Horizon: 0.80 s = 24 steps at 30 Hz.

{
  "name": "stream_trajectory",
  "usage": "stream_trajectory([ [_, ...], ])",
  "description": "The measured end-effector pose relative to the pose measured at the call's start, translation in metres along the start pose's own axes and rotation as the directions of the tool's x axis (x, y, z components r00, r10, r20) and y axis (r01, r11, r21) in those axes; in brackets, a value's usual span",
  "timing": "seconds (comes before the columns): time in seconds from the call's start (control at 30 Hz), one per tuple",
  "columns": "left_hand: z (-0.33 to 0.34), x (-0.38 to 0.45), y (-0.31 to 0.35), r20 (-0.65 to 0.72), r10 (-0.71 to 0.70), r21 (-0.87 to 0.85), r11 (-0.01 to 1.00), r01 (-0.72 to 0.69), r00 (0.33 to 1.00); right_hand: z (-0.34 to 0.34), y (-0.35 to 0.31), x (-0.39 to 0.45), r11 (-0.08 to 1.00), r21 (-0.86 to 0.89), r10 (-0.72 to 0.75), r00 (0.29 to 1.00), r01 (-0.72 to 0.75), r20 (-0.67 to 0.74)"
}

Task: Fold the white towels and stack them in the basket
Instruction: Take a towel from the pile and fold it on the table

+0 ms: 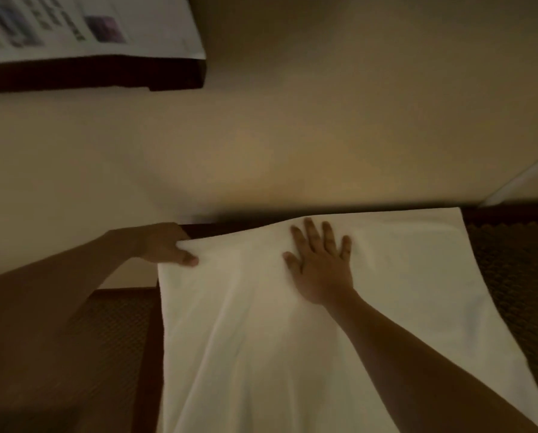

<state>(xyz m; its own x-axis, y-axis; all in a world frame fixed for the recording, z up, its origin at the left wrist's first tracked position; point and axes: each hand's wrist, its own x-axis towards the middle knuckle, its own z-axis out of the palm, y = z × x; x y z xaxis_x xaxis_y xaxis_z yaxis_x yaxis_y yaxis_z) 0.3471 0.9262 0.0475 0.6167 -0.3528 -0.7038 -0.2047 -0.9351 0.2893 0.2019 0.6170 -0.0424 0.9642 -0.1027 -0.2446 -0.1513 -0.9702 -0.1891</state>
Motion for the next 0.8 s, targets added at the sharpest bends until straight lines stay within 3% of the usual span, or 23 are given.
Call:
stream_trajectory([
  [0.13,-0.005,0.029,-0.027,-0.353,-0.022,-0.035,0.999,0.010,0.935,0.001,-0.008,0.002,0.999,-0.007,0.051,0.998,-0.051,-0.036],
  [0.3,0.038,0.049,-0.028,-0.604,-0.161,-0.280,0.960,-0.019,0.781,0.001,-0.014,0.008,0.989,-0.071,0.130,0.991,-0.132,-0.033],
  [0.43,0.091,-0.006,-0.017,-0.629,-0.311,-0.508,0.858,-0.074,0.713,0.012,-0.042,-0.030,0.988,-0.080,0.125,0.990,-0.130,-0.061],
  [0.53,0.159,-0.068,-0.007,-0.604,-0.319,-0.551,0.829,-0.093,0.731,0.036,-0.069,-0.101,0.999,-0.028,0.021,0.993,-0.024,-0.114],
  [0.67,0.248,-0.144,0.011,-0.540,-0.346,-0.555,0.831,-0.016,0.767,0.067,-0.095,-0.199,1.000,0.020,0.024,0.996,-0.022,-0.086],
  [0.8,0.302,-0.191,0.005,-0.571,-0.284,-0.413,0.910,0.030,0.771,0.090,-0.088,-0.268,0.994,-0.045,-0.098,0.995,0.098,0.005],
])
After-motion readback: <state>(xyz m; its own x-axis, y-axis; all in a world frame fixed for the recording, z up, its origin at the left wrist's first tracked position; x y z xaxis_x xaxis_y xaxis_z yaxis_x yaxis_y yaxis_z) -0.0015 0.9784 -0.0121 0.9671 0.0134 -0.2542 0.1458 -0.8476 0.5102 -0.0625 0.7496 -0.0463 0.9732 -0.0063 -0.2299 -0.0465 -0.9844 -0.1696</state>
